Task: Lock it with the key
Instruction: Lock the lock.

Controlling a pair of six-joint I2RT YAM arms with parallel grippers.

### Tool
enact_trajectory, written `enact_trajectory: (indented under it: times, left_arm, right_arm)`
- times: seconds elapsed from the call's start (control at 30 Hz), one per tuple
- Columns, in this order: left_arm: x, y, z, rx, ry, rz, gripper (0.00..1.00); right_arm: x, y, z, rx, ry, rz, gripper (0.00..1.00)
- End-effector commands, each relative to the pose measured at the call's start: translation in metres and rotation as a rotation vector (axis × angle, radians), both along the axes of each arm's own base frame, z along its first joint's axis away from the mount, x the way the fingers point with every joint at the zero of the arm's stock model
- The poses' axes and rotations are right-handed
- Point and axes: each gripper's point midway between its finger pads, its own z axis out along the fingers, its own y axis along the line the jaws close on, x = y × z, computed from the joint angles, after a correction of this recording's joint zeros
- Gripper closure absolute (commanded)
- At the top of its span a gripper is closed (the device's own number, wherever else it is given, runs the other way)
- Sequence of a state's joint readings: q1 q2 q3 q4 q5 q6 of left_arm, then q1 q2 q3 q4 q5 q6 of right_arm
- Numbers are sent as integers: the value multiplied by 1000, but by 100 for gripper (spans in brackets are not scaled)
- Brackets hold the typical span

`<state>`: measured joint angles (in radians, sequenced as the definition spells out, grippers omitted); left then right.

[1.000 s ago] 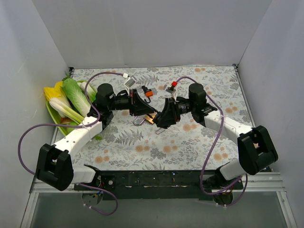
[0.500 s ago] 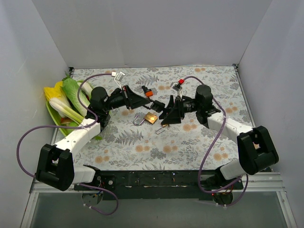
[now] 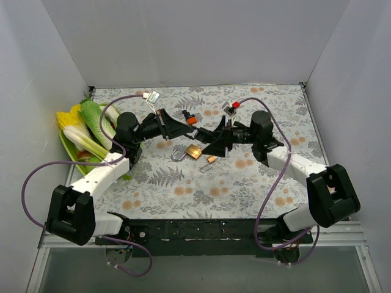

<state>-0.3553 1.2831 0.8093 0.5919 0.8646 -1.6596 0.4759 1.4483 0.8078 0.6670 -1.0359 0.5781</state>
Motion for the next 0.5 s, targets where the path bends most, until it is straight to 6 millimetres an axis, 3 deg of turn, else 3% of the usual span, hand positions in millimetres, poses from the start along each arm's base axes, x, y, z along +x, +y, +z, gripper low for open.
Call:
enact_trajectory:
  times: [0.0,0.2,0.47]
  left_arm:
    - [-9,5,31,-73,-64,13,100]
    - [-8,4,29,-87,-28,12,100]
    - [-9,5,29,-100,-11,14,100]
  right_arm:
    - [23,1,29,-6,-292,-127,4]
    - [16,13,43,31,-388,-119,5]
    - [8,26,39,38,-384,-64,24]
